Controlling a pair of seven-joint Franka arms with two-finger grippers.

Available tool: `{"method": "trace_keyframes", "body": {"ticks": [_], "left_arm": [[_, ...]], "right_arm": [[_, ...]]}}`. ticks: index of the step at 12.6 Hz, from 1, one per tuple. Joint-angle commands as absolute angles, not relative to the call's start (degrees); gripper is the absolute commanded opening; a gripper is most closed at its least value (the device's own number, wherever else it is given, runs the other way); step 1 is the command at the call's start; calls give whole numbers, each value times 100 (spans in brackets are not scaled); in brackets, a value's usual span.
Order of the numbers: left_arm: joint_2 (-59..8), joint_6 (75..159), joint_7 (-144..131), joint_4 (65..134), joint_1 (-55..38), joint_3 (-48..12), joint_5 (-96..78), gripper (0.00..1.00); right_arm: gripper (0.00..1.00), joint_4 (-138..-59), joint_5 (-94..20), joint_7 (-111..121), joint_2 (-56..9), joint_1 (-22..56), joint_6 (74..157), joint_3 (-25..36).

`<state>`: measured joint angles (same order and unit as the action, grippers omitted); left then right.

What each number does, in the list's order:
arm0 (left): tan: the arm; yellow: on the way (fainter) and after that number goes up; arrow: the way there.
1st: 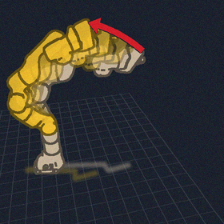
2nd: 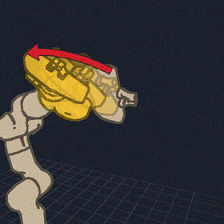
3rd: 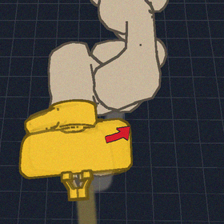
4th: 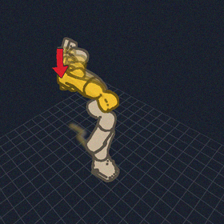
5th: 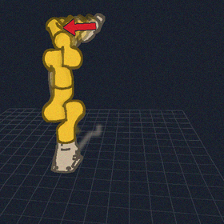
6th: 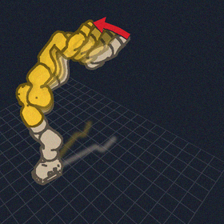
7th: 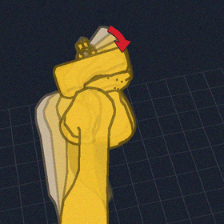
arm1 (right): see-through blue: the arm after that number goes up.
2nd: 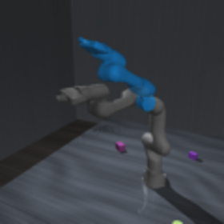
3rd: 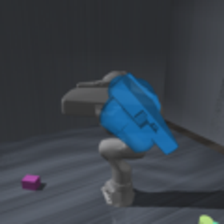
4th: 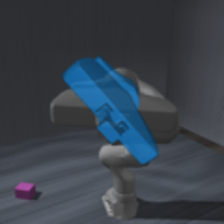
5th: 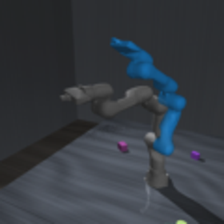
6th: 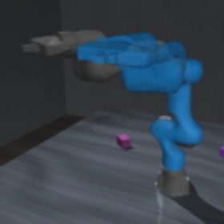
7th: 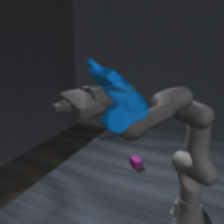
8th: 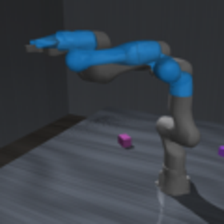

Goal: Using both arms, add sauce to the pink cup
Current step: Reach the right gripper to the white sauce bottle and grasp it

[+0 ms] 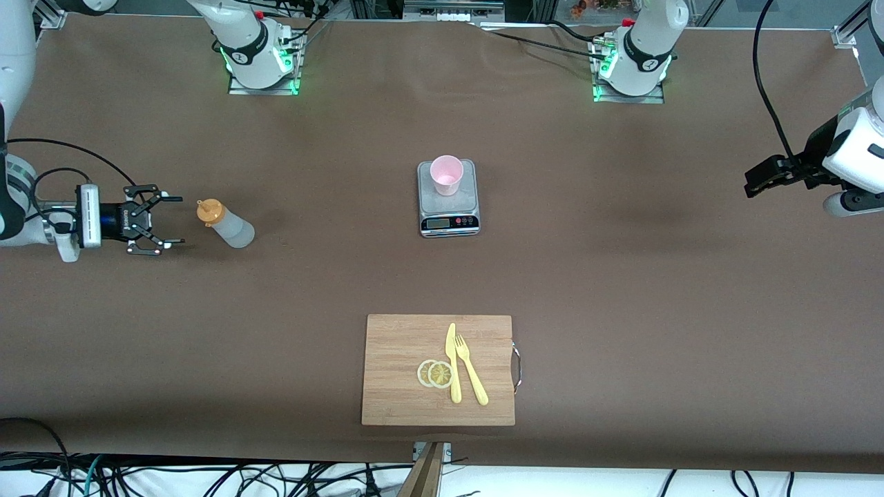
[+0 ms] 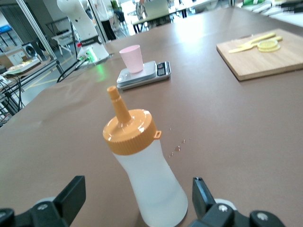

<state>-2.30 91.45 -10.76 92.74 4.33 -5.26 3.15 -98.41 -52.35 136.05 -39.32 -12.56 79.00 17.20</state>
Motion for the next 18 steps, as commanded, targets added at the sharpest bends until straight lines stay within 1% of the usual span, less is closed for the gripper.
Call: {"method": "trace_keyframes", "body": {"ticks": [1, 5, 8, 11, 18], "left_arm": [[-141, 9220, -949, 9404, 527, -580, 185, 100], [-141, 9272, -940, 9431, 536, -571, 185, 100], [-141, 9272, -941, 9448, 536, -571, 185, 100], [-149, 9272, -940, 9483, 536, -571, 185, 100], [-149, 9290, -949, 9483, 536, -563, 185, 100]], "right_arm": [[100, -9765, -5615, 14096, -4201, -1371, 7629, 1687], [100, -9747, -6002, 14878, -4613, -1441, 7427, 1670], [100, -9764, -6091, 15169, -4684, -1433, 7304, 1635], [100, -9756, -6284, 15424, -4991, -1441, 7155, 1635], [100, -9738, -6582, 15513, -5378, -1415, 7154, 1433]]}}
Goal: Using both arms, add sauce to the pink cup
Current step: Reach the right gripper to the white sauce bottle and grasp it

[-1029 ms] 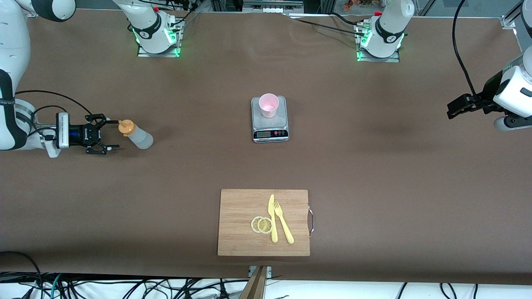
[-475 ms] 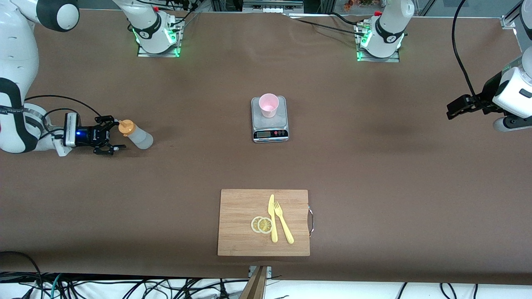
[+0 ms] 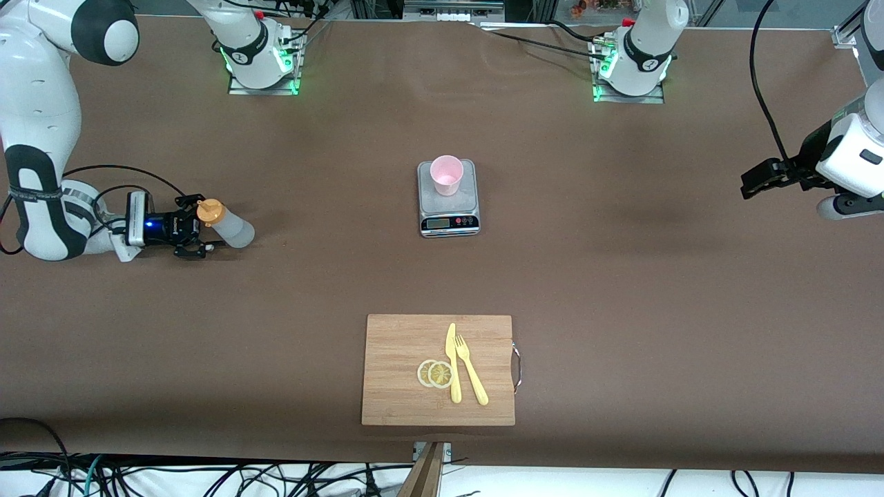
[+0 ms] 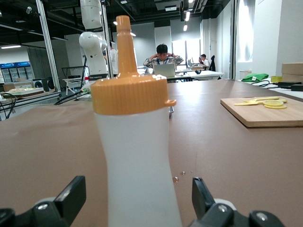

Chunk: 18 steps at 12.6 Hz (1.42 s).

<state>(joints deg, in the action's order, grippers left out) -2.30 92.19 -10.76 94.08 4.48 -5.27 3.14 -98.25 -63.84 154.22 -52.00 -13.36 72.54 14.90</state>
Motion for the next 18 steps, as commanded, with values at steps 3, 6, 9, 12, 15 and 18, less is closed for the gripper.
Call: {"method": "trace_keyframes", "body": {"ticks": [3, 6, 9, 12, 15, 18], "left_arm": [[-149, 9290, -941, 9483, 536, -571, 185, 100], [-149, 9281, -941, 9483, 536, -571, 185, 100], [-149, 9281, -940, 9483, 536, -571, 185, 100], [-149, 9290, -940, 9483, 536, -571, 185, 100], [-149, 9290, -940, 9483, 536, -563, 185, 100], [-149, 9281, -940, 9483, 536, -563, 185, 100]], "right_arm": [[99, -9738, -6680, 15574, -5467, -1415, 7172, 1397], [97, -9730, -6680, 15574, -5467, -1415, 7163, 1397], [55, -9747, -6680, 15574, -5467, -1415, 7198, 1397], [19, -9738, -6680, 15531, -5511, -1380, 7198, 1389], [12, -9738, -6688, 15129, -5467, -1362, 7137, 1371], [8, -9747, -6688, 14399, -5335, -1354, 7110, 1222]]}}
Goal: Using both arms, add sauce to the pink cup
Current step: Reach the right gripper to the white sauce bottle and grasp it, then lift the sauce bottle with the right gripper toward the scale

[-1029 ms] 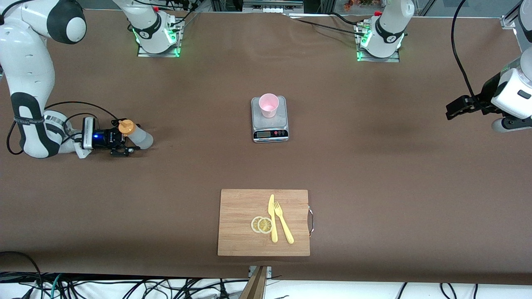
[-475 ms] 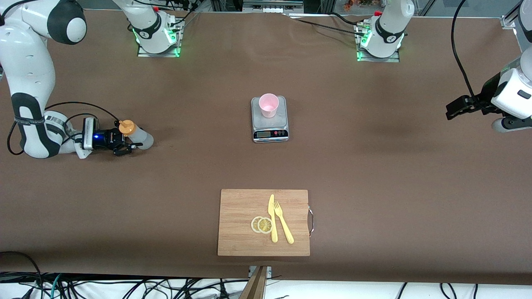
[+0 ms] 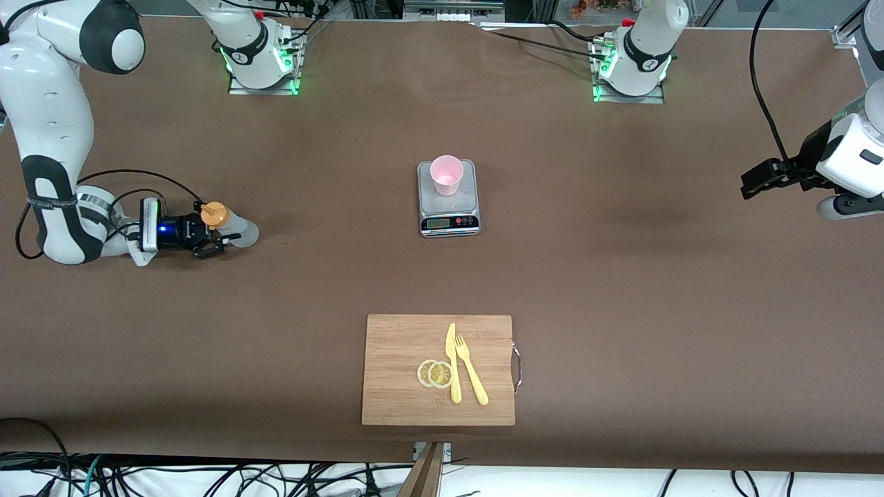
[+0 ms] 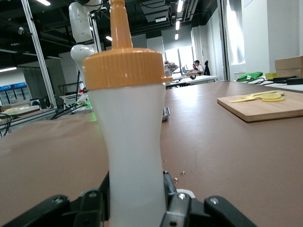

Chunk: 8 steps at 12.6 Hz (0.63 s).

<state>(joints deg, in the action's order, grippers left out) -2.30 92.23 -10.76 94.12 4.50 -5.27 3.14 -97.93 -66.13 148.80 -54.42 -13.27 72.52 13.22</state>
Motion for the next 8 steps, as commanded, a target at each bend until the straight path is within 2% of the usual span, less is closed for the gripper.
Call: {"method": "trace_keyframes", "body": {"ticks": [1, 8], "left_arm": [[-149, 9281, -940, 9483, 536, -563, 185, 100], [-158, 9290, -940, 9483, 545, -563, 185, 100]], "right_arm": [[7, -9747, -6688, 14188, -5274, -1354, 7119, 1152], [3, -9747, -6671, 12940, -4510, -959, 7233, 1151]]}}
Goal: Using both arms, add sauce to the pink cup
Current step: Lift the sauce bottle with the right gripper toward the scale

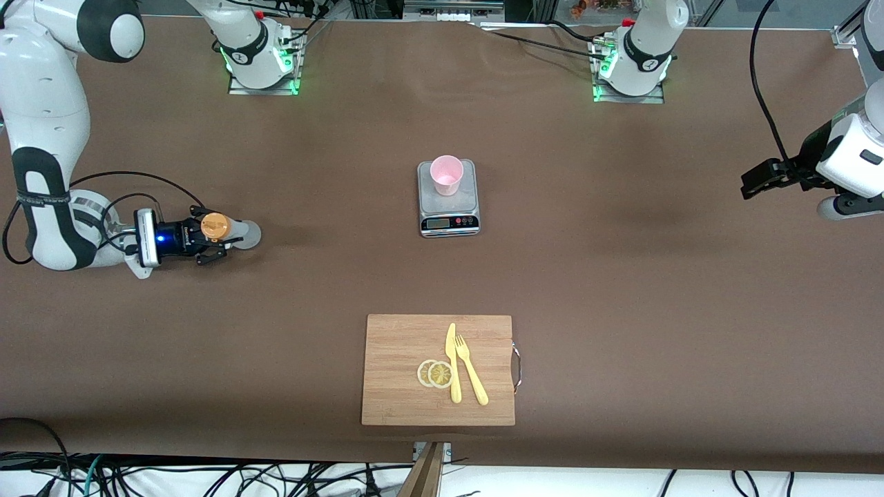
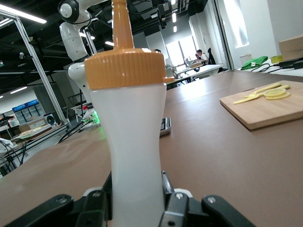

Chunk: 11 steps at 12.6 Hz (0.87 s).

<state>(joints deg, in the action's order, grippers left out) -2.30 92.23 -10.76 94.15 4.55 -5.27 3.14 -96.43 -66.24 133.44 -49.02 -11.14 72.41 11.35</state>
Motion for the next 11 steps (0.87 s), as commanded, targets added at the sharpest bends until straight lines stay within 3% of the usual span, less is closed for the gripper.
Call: {"method": "trace_keyframes", "body": {"ticks": [1, 11], "left_arm": [[-158, 9290, -940, 9483, 545, -563, 185, 100], [-158, 9343, -721, 9483, 571, -536, 176, 100]], "right_arm": [[3, -9747, -6645, 12694, -4352, -854, 7286, 1169], [3, -9888, -5256, 11058, -2567, 508, 8964, 1178]]}}
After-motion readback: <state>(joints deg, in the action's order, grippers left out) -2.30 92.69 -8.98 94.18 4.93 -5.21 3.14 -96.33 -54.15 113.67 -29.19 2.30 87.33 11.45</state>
